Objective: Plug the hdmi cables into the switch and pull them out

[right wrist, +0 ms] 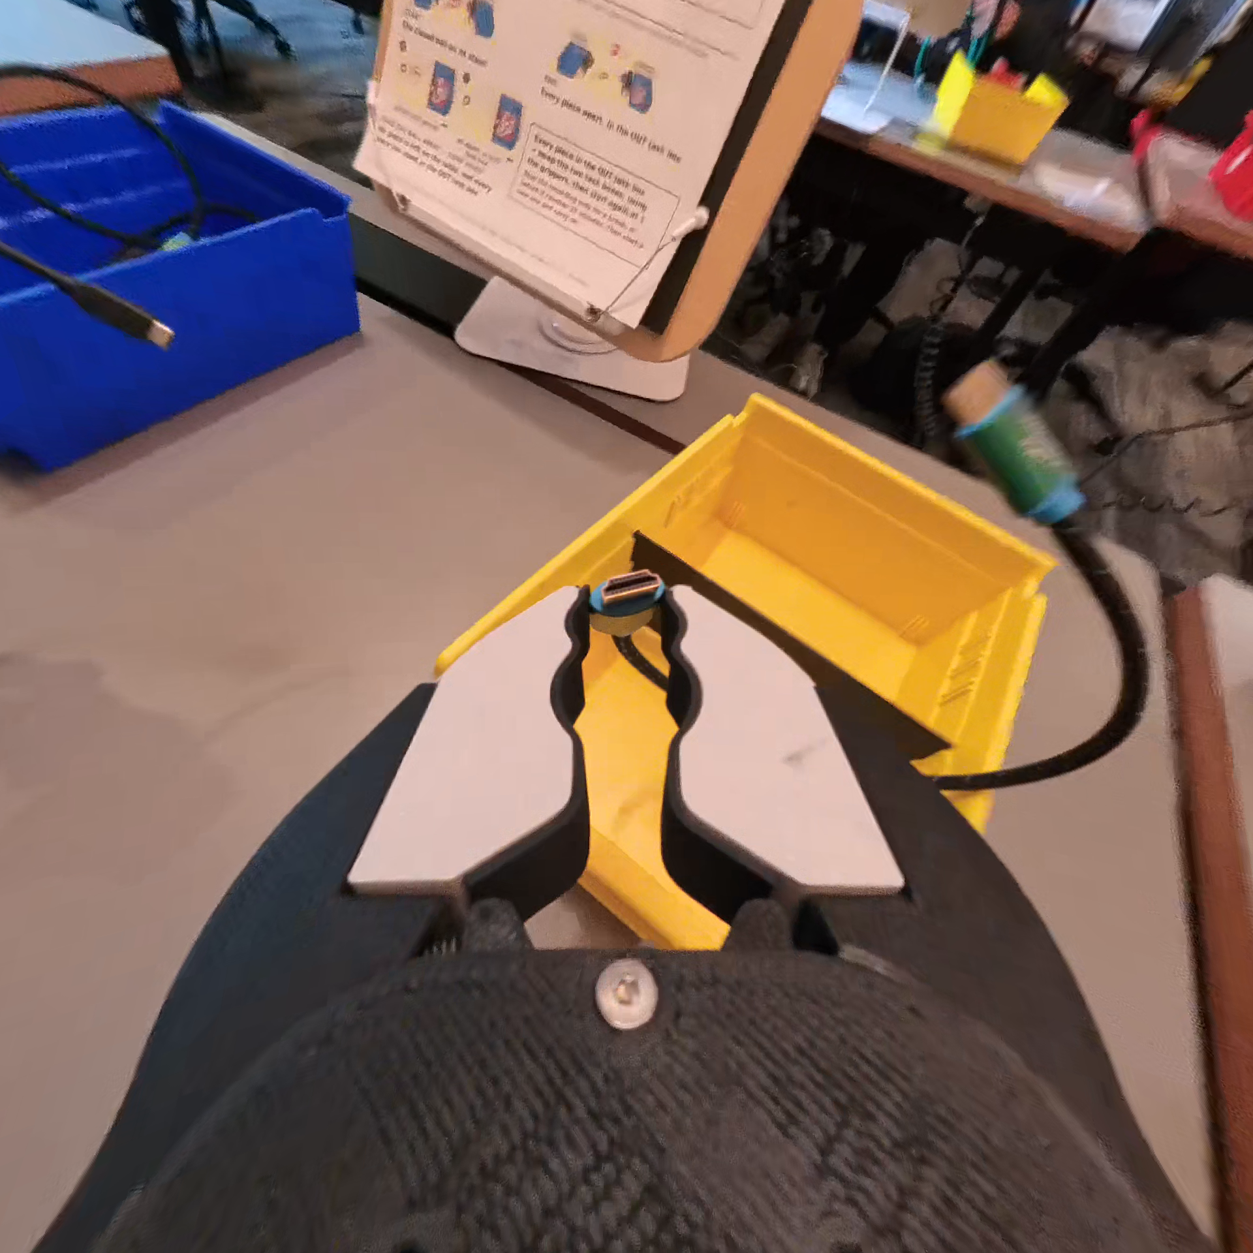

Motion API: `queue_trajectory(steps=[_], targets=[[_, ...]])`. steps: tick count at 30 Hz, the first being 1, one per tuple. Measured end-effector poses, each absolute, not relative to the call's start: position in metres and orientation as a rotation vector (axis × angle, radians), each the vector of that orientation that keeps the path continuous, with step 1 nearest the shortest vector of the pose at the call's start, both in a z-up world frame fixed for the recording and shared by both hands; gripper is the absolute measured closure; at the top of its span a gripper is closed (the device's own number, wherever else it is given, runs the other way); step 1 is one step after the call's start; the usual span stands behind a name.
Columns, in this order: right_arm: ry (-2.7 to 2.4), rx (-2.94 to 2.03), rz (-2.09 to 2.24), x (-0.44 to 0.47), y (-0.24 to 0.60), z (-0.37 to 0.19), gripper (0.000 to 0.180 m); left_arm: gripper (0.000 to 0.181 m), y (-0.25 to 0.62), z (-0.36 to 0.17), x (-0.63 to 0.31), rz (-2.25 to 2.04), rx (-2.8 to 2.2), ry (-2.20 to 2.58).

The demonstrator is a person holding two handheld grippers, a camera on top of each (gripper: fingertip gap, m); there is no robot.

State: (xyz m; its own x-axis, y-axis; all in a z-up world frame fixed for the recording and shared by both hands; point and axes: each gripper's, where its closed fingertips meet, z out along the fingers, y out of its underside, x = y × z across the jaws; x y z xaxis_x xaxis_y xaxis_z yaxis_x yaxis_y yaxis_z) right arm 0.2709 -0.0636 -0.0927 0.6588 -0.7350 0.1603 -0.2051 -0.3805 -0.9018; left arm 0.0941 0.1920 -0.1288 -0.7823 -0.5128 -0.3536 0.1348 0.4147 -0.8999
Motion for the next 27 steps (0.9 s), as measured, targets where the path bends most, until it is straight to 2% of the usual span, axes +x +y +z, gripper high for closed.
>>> queue_trajectory(steps=[8, 19, 27], targets=[[0.949, -1.835, -0.474, 0.274, -0.052, -0.104, 0.160, 0.108, 0.184, -0.144, 0.094, -1.379, -0.311, 2.146], [0.929, -1.921, -0.371, 0.242, -0.054, -0.070, 0.160, 0.108, 0.179, -0.154, 0.094, -1.360, -0.301, 2.198], [1.054, -1.739, -0.346, 0.267, -0.037, -0.090, 0.160, 0.108, 0.179, -0.157, 0.094, -1.376, -0.313, 2.208]])
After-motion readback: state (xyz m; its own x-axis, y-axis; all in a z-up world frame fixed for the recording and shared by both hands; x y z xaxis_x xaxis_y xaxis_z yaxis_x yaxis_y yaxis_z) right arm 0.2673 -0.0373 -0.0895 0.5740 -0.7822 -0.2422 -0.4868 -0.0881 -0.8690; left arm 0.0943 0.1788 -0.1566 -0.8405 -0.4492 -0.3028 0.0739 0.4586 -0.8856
